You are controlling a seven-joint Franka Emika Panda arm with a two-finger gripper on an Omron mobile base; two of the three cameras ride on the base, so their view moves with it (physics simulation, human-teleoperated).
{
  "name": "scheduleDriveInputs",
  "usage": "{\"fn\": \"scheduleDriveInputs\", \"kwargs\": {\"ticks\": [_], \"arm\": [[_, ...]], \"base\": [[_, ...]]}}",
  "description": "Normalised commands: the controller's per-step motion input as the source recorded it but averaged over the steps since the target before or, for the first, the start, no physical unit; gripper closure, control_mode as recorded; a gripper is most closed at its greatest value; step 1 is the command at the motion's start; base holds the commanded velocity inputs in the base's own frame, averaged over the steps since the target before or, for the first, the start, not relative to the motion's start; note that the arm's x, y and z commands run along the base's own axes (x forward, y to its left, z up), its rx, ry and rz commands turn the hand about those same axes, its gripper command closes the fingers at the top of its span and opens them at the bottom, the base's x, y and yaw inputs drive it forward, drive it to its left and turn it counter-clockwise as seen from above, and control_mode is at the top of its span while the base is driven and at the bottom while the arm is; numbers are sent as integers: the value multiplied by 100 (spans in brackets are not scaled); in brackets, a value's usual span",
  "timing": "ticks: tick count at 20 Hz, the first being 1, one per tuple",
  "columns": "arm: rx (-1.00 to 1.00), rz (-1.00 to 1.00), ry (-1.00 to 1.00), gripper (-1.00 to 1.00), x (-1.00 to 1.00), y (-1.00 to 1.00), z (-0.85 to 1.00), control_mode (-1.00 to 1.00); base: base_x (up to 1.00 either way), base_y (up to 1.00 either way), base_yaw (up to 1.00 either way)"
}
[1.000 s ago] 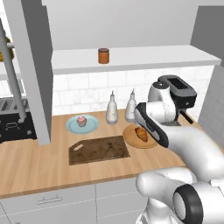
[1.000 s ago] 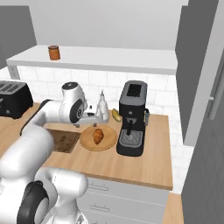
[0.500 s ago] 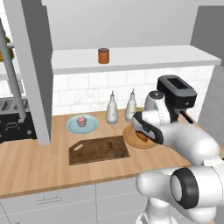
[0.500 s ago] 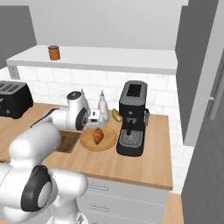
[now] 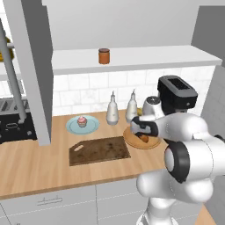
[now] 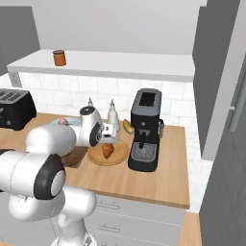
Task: From the different types of pastries on the counter, select a croissant and place it on the cutting board. Then retrieve a jar of jam from the cabinet and place it alongside the croissant on the cutting board.
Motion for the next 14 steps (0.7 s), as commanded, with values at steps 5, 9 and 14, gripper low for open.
{"fn": "scheduleDriveInputs", "kwargs": {"ticks": [5,9,14], "arm": [[0,0,0,-100,23,-5,-28,-100],[0,0,0,-100,12,0,-20,-100],[0,0,0,-100,15,0,-22,-100]], "base": [[0,0,0],[0,0,0],[0,0,0]]}}
